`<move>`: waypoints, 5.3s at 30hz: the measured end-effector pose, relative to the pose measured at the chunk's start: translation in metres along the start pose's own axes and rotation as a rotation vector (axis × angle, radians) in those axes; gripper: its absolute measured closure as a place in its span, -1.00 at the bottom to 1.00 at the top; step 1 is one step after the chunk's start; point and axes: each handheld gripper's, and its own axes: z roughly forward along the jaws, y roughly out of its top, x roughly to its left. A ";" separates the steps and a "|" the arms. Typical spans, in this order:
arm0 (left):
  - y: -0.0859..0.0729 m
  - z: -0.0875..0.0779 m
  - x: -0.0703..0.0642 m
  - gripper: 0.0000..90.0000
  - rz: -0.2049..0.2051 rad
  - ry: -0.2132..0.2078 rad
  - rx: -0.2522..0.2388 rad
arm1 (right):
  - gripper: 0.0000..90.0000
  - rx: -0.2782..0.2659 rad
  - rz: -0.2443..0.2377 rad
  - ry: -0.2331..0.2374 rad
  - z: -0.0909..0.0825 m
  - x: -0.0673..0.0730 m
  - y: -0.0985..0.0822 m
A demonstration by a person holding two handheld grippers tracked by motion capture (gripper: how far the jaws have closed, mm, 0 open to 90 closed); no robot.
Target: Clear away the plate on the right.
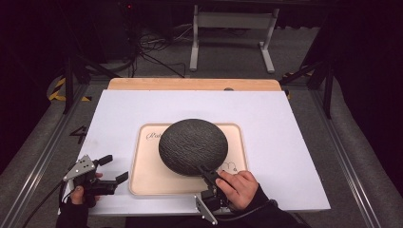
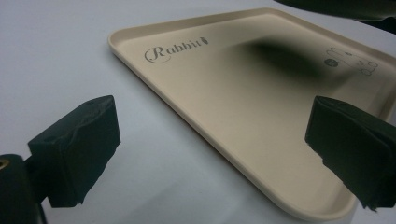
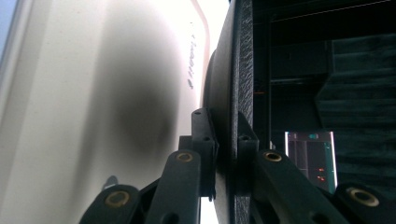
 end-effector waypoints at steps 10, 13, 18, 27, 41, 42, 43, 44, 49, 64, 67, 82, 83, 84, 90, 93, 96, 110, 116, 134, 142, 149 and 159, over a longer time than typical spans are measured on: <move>0.000 0.000 0.000 -0.91 0.002 -0.001 0.001 | 0.87 0.014 0.015 0.059 0.012 0.007 -0.003; 0.000 0.000 0.000 -0.91 0.002 -0.001 0.001 | 0.86 0.015 0.025 0.074 0.014 0.008 -0.004; 0.000 0.000 0.000 -0.91 0.002 -0.001 0.001 | 0.86 0.019 0.021 0.085 0.017 0.011 -0.005; 0.000 0.000 0.000 -0.91 0.003 -0.001 0.001 | 0.85 0.017 0.041 0.109 0.021 0.011 -0.006; 0.000 0.000 0.000 -0.91 0.003 -0.001 0.001 | 0.83 0.021 0.047 0.128 0.024 0.014 -0.007; 0.000 0.000 0.000 -0.91 0.003 -0.001 0.001 | 0.83 0.021 0.045 0.130 0.024 0.014 -0.007; 0.000 0.000 0.000 -0.91 0.003 -0.001 0.001 | 0.83 0.021 0.047 0.130 0.025 0.014 -0.007; 0.000 0.000 0.000 -0.91 0.003 -0.001 0.001 | 0.83 0.022 0.045 0.132 0.025 0.014 -0.007; 0.000 0.000 0.000 -0.91 0.003 0.000 0.001 | 0.82 0.023 0.045 0.133 0.026 0.016 -0.008; 0.000 0.000 0.000 -0.91 0.001 -0.001 0.001 | 0.78 0.025 -0.010 0.174 0.030 0.022 -0.006; 0.000 0.000 0.000 -0.91 0.001 -0.001 0.001 | 0.71 0.027 -0.014 0.184 0.031 0.024 -0.006; 0.000 0.000 0.001 -0.91 0.000 -0.001 0.001 | 0.41 0.017 0.004 0.249 0.033 0.031 -0.003; 0.000 0.000 0.000 -0.91 0.000 -0.001 0.001 | 0.39 0.022 0.006 0.251 0.033 0.032 -0.003; 0.000 0.000 0.000 -0.91 0.001 -0.001 0.001 | 0.38 0.020 -0.005 0.253 0.033 0.032 -0.003; 0.000 0.000 0.000 -0.91 0.001 -0.002 0.001 | 0.34 0.025 0.005 0.252 0.032 0.032 -0.003; 0.000 0.000 0.000 -0.91 0.001 -0.002 0.001 | 0.26 0.002 0.050 0.271 0.027 0.028 -0.004; 0.000 0.000 0.000 -0.91 0.001 -0.001 0.001 | 0.18 -0.009 0.074 0.277 0.023 0.024 -0.004; 0.000 0.000 0.000 -0.91 0.000 0.001 0.000 | -0.26 -0.160 0.358 0.335 0.010 0.004 -0.015; 0.000 0.000 0.000 -0.91 -0.001 0.003 -0.003 | -0.34 -0.242 0.564 0.317 0.007 -0.008 -0.027; 0.000 0.000 0.000 -0.91 -0.001 0.002 -0.003 | -0.79 -0.408 1.117 0.257 -0.004 -0.031 -0.092; 0.000 0.000 0.000 -0.91 -0.001 0.002 -0.003 | -0.88 -0.403 1.158 0.230 -0.012 -0.032 -0.112; 0.000 0.000 0.000 -0.91 -0.001 0.002 -0.003 | -0.89 -0.390 1.191 0.191 -0.020 -0.032 -0.134; 0.000 0.000 0.000 -0.91 -0.001 0.002 -0.003 | -0.89 -0.315 1.243 0.135 -0.029 -0.027 -0.169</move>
